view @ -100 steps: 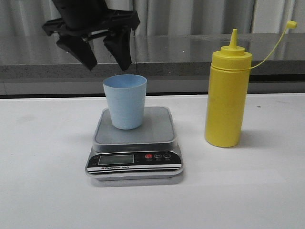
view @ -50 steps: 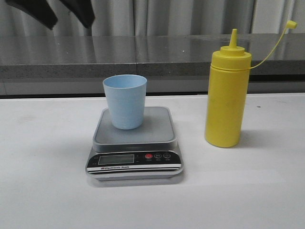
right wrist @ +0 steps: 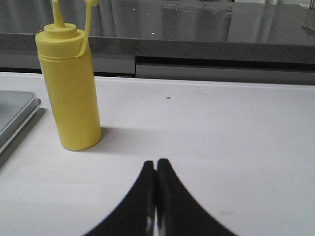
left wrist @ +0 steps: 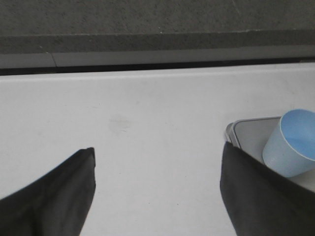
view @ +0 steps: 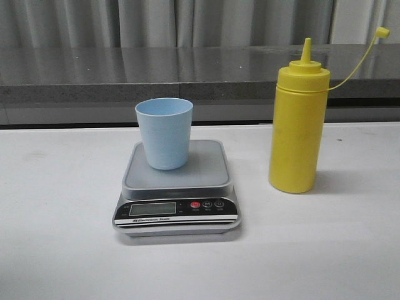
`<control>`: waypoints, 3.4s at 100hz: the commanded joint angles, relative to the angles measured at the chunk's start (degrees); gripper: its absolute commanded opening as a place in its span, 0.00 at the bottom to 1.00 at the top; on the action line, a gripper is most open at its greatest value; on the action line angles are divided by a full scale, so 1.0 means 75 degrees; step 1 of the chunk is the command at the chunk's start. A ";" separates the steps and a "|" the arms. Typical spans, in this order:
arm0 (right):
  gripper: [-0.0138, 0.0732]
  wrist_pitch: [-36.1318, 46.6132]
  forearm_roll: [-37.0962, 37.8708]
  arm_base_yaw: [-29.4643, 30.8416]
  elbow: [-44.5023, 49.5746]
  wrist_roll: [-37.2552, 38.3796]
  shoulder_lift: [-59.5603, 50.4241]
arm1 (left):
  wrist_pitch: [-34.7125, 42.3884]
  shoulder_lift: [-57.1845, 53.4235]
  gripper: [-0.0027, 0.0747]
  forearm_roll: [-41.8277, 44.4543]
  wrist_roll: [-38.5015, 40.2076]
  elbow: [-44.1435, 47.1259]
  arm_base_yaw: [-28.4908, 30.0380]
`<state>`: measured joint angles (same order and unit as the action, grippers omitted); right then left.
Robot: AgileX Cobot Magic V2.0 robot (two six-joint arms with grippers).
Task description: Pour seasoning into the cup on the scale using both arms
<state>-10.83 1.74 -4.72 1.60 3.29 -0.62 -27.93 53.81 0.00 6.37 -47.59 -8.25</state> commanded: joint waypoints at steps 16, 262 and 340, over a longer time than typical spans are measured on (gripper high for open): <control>0.08 0.0630 0.0011 0.0056 -0.0165 0.0001 -0.0147 | 0.1449 -0.2242 0.70 0.0000 0.0094 0.1331 0.0141; 0.08 0.0145 -0.1247 -0.0212 -0.3227 -0.0088 0.3574 | 0.2545 -0.5185 0.01 0.0730 0.0080 0.3765 0.0141; 0.10 0.2664 -0.0914 -0.1221 -0.3699 -0.0088 0.7979 | 0.2545 -0.5185 0.01 0.0730 0.0080 0.3765 0.0141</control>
<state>2.53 -6.56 -13.75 -25.71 3.16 58.11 -13.72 14.45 5.54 6.46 -17.79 -7.22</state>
